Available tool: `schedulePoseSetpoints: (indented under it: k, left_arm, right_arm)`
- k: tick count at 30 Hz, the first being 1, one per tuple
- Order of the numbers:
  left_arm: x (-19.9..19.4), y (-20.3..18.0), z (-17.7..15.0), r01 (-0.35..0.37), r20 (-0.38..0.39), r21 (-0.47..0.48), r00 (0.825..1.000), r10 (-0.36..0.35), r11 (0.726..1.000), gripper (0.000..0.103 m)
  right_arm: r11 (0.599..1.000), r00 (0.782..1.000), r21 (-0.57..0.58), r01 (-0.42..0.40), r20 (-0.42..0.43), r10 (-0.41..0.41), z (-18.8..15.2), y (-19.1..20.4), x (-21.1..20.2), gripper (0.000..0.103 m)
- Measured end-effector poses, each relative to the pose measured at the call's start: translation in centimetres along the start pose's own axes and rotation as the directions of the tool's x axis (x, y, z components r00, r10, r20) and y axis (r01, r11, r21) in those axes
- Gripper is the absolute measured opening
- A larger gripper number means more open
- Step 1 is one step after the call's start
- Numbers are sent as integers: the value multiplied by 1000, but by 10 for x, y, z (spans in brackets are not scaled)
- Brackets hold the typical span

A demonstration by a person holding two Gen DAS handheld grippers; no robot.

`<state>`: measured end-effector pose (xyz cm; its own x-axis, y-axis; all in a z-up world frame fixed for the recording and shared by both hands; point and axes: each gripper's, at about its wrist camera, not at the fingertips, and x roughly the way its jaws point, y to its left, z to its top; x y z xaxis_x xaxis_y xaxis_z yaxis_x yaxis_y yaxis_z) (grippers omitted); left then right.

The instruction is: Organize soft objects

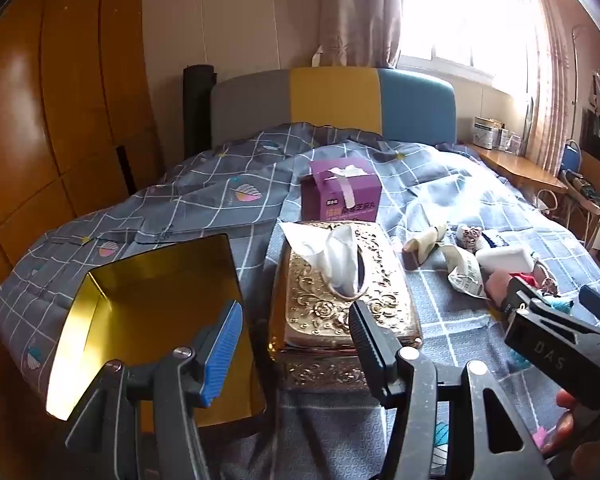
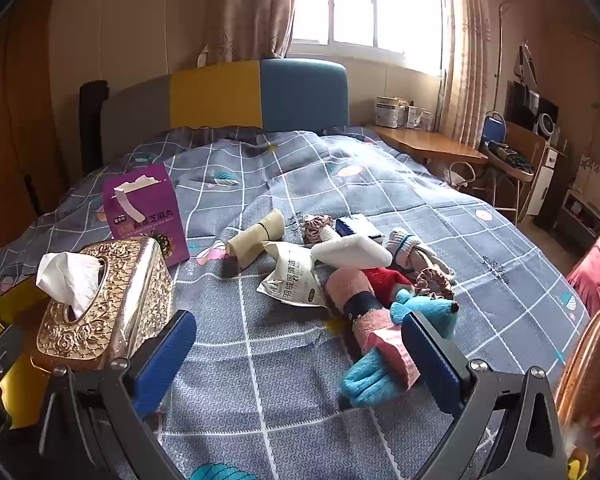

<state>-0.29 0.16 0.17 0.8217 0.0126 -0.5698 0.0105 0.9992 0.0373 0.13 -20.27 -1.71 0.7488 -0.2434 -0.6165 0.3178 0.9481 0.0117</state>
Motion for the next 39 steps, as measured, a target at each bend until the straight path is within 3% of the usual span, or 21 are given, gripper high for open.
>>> schedulePoseSetpoints:
  k: [2, 8, 39]
  left_arm:
    - [3, 9, -5, 6, -11, -29, 1000, -6, 1000, 56]
    - [8, 7, -3, -24, -52, -1, 998, 24, 1000, 56]
    - [9, 18, -7, -35, -75, -35, 997, 32, 999, 56]
  right_arm:
    - [1000, 1000, -5, 7, 5, -7, 1, -1, 0, 103]
    - [999, 1000, -36, 7, 21, -6, 0, 8, -4, 103]
    - [997, 999, -82, -15, 35, 18, -2, 25, -6, 103]
